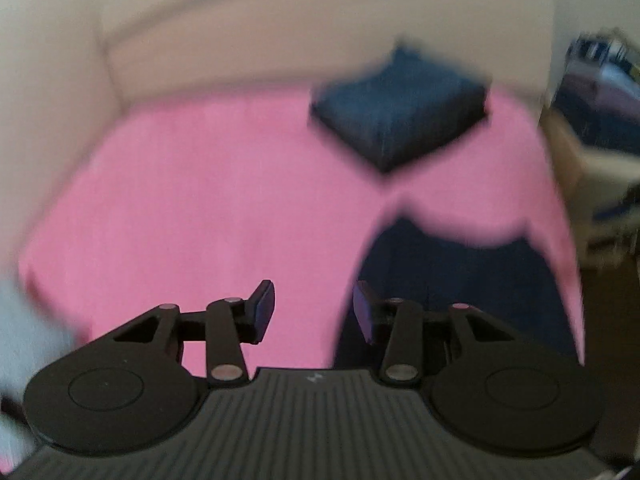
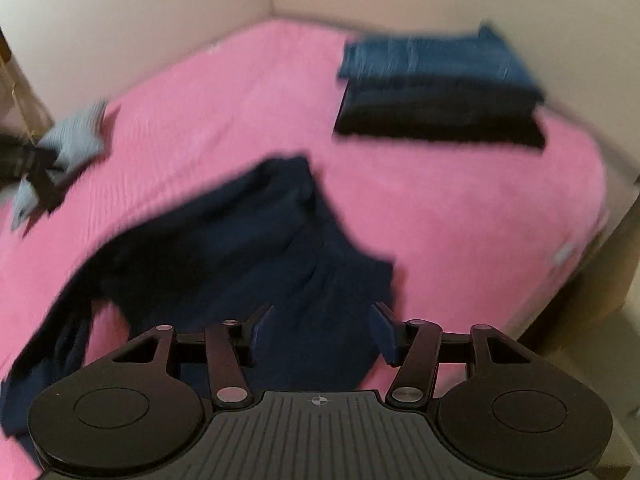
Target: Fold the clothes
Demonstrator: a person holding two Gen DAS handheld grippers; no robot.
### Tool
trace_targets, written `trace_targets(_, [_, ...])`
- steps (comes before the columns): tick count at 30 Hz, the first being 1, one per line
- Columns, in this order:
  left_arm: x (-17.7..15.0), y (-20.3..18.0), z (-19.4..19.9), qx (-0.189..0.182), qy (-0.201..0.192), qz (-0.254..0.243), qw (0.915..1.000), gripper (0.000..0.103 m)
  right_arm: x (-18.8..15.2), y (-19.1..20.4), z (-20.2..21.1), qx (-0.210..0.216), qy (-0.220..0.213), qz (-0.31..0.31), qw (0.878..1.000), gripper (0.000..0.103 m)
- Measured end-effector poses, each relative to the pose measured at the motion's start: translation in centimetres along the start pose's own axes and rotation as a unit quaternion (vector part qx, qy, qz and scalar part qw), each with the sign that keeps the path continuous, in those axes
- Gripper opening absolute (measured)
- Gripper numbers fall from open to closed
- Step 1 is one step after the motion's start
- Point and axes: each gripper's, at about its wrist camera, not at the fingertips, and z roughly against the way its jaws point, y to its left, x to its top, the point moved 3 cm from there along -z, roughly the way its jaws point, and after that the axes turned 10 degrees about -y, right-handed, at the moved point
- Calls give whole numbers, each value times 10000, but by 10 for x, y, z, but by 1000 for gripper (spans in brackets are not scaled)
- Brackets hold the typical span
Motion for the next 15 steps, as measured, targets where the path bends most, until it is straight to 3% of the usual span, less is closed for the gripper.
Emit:
trace_targets(2, [-51, 9, 9, 197, 556, 308, 9978, 41, -14, 18, -17, 142, 330, -67, 9993, 56])
trace_targets(6, [-148, 25, 46, 569, 1377, 987, 9839, 49, -26, 87, -46, 668, 720, 183, 9950, 58])
trace_targets(10, [-229, 27, 86, 684, 1808, 1143, 9745, 53, -37, 155, -76, 1191, 1108, 435, 9857, 59])
trace_targets(15, [-310, 19, 110, 605, 2026, 1261, 9692, 54, -69, 254, -113, 1906, 1371, 1575, 9592, 59])
